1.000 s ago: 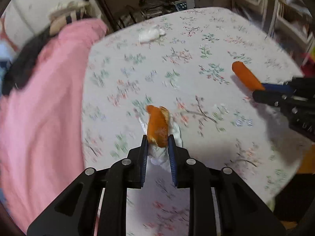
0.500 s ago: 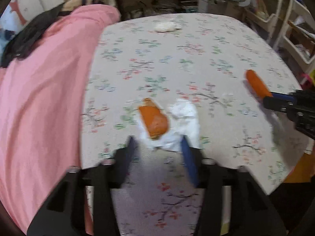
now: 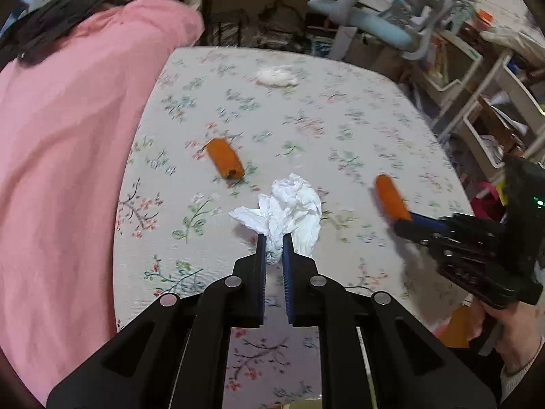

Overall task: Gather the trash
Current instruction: 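Carry the white tissue and orange stick to the yellow bin, then open the left gripper over the bin while the right gripper opens too, then move both grippers back to the table toward the orange piece and tissue ball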

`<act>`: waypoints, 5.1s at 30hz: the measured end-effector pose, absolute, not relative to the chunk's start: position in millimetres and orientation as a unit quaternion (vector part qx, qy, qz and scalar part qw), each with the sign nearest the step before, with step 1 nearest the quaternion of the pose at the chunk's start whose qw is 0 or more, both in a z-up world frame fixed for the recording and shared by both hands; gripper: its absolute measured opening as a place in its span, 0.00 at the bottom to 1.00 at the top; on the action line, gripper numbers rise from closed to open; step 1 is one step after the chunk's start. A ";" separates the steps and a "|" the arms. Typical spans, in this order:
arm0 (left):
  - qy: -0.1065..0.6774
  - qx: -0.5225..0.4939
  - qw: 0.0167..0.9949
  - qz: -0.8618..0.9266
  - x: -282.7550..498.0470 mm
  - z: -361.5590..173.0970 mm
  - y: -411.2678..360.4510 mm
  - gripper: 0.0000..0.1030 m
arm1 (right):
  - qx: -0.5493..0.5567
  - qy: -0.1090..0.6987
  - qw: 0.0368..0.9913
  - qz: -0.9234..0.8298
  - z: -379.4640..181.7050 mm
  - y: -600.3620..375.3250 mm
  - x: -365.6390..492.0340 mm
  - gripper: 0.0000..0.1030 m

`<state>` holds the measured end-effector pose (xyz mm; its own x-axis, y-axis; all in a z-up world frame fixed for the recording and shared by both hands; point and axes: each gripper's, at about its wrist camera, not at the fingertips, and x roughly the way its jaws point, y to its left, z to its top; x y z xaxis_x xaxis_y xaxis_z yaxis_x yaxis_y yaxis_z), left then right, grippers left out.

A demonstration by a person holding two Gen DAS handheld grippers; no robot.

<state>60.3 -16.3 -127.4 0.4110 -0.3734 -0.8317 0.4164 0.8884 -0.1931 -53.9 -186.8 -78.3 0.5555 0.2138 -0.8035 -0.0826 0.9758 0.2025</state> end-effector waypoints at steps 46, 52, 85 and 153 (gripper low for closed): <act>0.335 0.108 0.926 -0.134 -117.5 -63.6 -20.3 0.09 | 0.108 0.348 0.925 0.112 -25.5 -175.2 -176.1 0.15; 0.332 0.099 0.928 -0.133 -130.3 -62.3 -15.5 0.09 | 0.112 0.338 0.927 0.116 -28.8 -170.2 -199.5 0.15; 0.332 0.089 0.928 -0.143 -191.1 -77.0 -14.8 0.09 | 0.094 0.386 0.909 0.127 -69.0 -143.2 -263.6 0.15; 0.338 0.100 0.929 -0.112 -230.4 -92.9 -16.2 0.81 | 0.107 0.397 0.911 0.041 -69.5 -171.7 -282.7 0.69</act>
